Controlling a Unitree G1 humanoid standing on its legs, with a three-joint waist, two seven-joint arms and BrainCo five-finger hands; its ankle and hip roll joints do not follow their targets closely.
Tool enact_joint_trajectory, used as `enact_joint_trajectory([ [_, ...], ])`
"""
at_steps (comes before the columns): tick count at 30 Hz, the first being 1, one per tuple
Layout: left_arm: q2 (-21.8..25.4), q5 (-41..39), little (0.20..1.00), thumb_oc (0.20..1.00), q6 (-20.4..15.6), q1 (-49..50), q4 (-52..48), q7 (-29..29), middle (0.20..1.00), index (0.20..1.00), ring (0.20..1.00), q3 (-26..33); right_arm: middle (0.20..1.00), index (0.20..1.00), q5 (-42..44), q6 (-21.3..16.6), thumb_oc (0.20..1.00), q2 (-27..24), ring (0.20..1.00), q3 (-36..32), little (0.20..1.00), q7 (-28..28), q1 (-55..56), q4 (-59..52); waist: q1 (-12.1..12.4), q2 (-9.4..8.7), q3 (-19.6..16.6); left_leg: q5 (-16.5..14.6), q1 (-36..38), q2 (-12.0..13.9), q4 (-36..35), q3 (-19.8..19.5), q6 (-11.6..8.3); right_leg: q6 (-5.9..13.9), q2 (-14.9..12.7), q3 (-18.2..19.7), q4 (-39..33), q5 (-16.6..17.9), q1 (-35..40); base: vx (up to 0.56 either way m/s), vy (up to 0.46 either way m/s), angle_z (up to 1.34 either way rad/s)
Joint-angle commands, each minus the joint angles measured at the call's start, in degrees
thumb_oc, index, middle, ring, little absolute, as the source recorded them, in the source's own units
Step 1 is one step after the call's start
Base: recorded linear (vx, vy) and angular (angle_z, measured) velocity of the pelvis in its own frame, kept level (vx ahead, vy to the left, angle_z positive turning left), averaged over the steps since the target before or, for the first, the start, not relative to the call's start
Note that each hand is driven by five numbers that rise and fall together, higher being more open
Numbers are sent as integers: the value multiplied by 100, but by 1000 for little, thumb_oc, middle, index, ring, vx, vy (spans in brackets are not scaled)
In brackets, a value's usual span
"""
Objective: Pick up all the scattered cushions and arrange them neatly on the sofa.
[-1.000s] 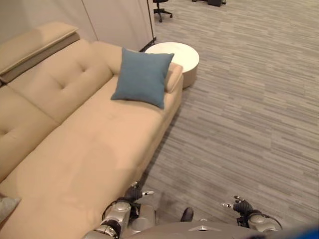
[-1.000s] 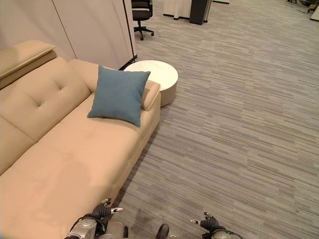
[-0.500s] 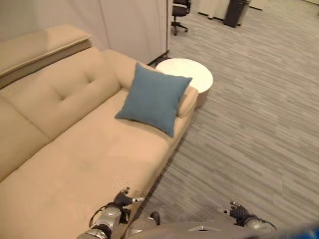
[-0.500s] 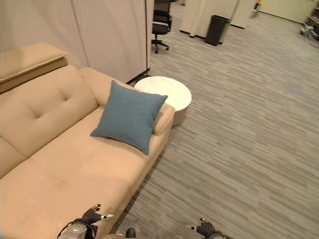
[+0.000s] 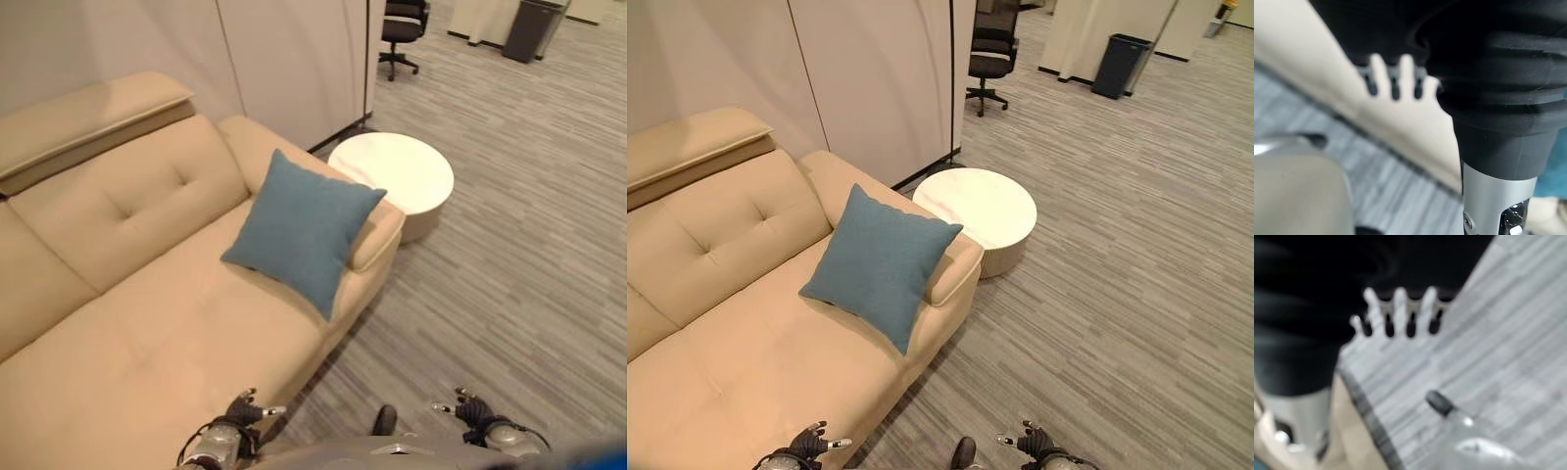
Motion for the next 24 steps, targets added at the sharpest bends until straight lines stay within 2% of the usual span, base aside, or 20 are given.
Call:
enact_joint_trajectory([
  [1, -27, -91, 1000, 1000, -63, -161, -119, 17, 1000, 1000, 1000, -169, 1000, 1000, 211, -124, 1000, -193, 1000, -35, 1000, -101, -131, 78, -6, -184, 342, 74, -614, -187, -227, 933, 583, 554, -186, 30, 90, -109, 412, 201, -316, 77],
  [3, -30, -56, 1000, 1000, -62, -126, -112, 21, 1000, 1000, 1000, -151, 1000, 1000, 182, -131, 1000, -210, 1000, -27, 1000, -88, -120, 94, 19, -204, 306, -73, -797, -386, -654, 1138, 709, 585, -118, -6, 72, -167, 457, 210, -121, 45],
  [4, -28, -64, 1000, 1000, -66, -93, -145, 30, 1000, 1000, 1000, -116, 1000, 1000, 170, -129, 1000, -214, 1000, -32, 1000, -79, -103, 109, 27, -178, 285, -34, -837, -427, -1034, 1343, 771, 604, -56, -44, 78, -199, 482, 215, -59, 4],
  [5, -29, -51, 1000, 1000, -65, -71, -169, 35, 1000, 1000, 1000, -93, 1000, 1000, 158, -121, 1000, -210, 1000, -39, 1000, -80, -98, 121, 23, -112, 268, 124, -890, -392, -1364, 1621, 786, 611, 36, -103, 104, -271, 520, 289, -50, 1],
  [7, -43, 21, 1000, 1000, -41, -16, -171, 10, 1000, 1000, 1000, -62, 1000, 1000, 121, -120, 1000, -206, 1000, -43, 1000, -91, -78, 151, 25, -12, 241, 475, -916, -232, -1839, 2204, 624, 632, 214, -164, 136, -490, 700, 322, -40, 28],
  [8, -13, 9, 1000, 1000, -18, 16, -175, -18, 1000, 1000, 1000, 4, 1000, 1000, 93, -114, 1000, -151, 1000, -28, 1000, -81, -72, 171, 98, -80, 214, 415, -736, -187, -1883, 2448, 626, 626, 238, -298, 257, -595, 779, 218, -29, 43],
  [9, -9, 8, 1000, 1000, -17, 17, -176, -19, 1000, 1000, 1000, 4, 1000, 1000, 93, -115, 1000, -147, 1000, -28, 1000, -82, -72, 172, 97, -83, 216, 407, -737, -186, -1873, 2447, 627, 628, 237, -300, 261, -600, 781, 229, -11, 35],
  [10, 10, -14, 1000, 1000, -26, 38, -179, -11, 1000, 1000, 1000, 36, 1000, 1000, 58, -99, 1000, -103, 1000, 0, 1000, -76, -66, 184, 144, -102, 178, 337, -665, -246, -1915, 2328, 677, 636, 220, -392, 332, -659, 815, 118, 51, 31],
  [11, -1, -38, 1000, 1000, -39, 49, -169, -4, 1000, 1000, 1000, 66, 1000, 1000, 29, -111, 1000, -87, 1000, 34, 1000, -66, -61, 189, 277, -113, 151, 365, -704, -410, -1878, 2076, 794, 621, 168, -450, 470, -647, 768, 211, 75, 33],
  [12, 5, -93, 1000, 1000, -49, 54, -138, -1, 1000, 1000, 1000, 70, 1000, 1000, 31, -133, 1000, -72, 1000, 46, 1000, -44, -59, 173, 311, -124, 147, 355, -681, -471, -1897, 1947, 797, 636, 119, -464, 747, -676, 765, 199, 85, 3],
  [14, 35, -113, 1000, 1000, -34, 46, -168, -4, 1000, 1000, 1000, 78, 1000, 1000, 5, -115, 1000, -12, 1000, 20, 1000, -21, -53, 146, 326, -115, 127, 202, -466, -512, -2014, 1936, 950, 756, -46, -564, 1342, -709, 675, 219, 112, -22],
  [15, 43, -133, 1000, 1000, -33, 33, -227, 0, 1000, 1000, 1000, 62, 1000, 1000, -12, -122, 1000, -6, 1000, 23, 1000, -25, -65, 130, 345, -113, 151, 133, -398, -597, -2024, 1812, 1060, 855, -228, -528, 1859, -487, 458, 278, 168, 31],
  [16, 99, -162, 1000, 1000, -23, -44, -239, 8, 1000, 1000, 1000, 37, 1000, 1000, -24, -112, 1000, 12, 1000, 0, 1000, -20, -74, 106, 257, -100, 208, 47, -197, -627, -2108, 1629, 1178, 1036, -489, -396, 2667, -141, 144, 206, 122, 82],
  [17, 100, -162, 1000, 1000, -23, -45, -239, 7, 1000, 1000, 1000, 37, 1000, 1000, -24, -112, 1000, 13, 1000, 0, 1000, -20, -75, 106, 255, -103, 210, 48, -196, -632, -2109, 1628, 1180, 1039, -496, -396, 2677, -146, 141, 178, 92, 100],
  [18, 142, -193, 1000, 1000, -29, -80, -323, 26, 1000, 1000, 1000, 10, 1000, 1000, -13, -122, 1000, 16, 1000, 9, 1000, -40, -76, 77, 199, -68, 250, 34, -186, -623, -2096, 1475, 1244, 1008, -447, -192, 3011, -102, -45, 230, 27, 117],
  [19, 210, -212, 1000, 1000, -75, -145, -344, 69, 1000, 1000, 1000, -39, 1000, 1000, 66, -130, 1000, 38, 1000, 32, 1000, -22, -39, 100, 107, -83, 217, -63, 6, -711, -2235, 1118, 1255, 819, -235, 356, 2625, -353, -251, 228, 24, 93],
  [20, 210, -212, 1000, 1000, -75, -146, -344, 69, 1000, 1000, 1000, -39, 1000, 1000, 66, -130, 1000, 38, 1000, 31, 1000, -22, -40, 101, 102, -78, 206, -54, -9, -704, -2237, 1112, 1253, 813, -225, 347, 2603, -337, -255, 254, -46, 100],
  [21, 227, -246, 1000, 1000, -99, -178, -377, 93, 1000, 1000, 1000, -45, 1000, 1000, 87, -138, 1000, 37, 1000, 48, 1000, -16, -25, 99, 95, -99, 193, -43, 21, -709, -2299, 963, 1218, 767, -206, 448, 2249, -384, -278, 127, -100, 79],
  [23, 222, -373, 1000, 1000, -153, -230, -432, 133, 1000, 1000, 1000, -33, 1000, 1000, 148, -151, 1000, 33, 1000, 81, 1000, -22, -26, 99, 12, -127, 214, -60, 117, -768, -2385, 570, 1148, 753, -98, 1085, 1370, -366, -393, 166, -110, 62],
  [24, 222, -373, 1000, 1000, -153, -231, -431, 133, 1000, 1000, 1000, -32, 1000, 1000, 148, -151, 1000, 34, 1000, 81, 1000, -22, -28, 99, 7, -129, 204, -53, 104, -768, -2386, 567, 1148, 753, -98, 1081, 1360, -356, -400, 225, -85, 117],
])
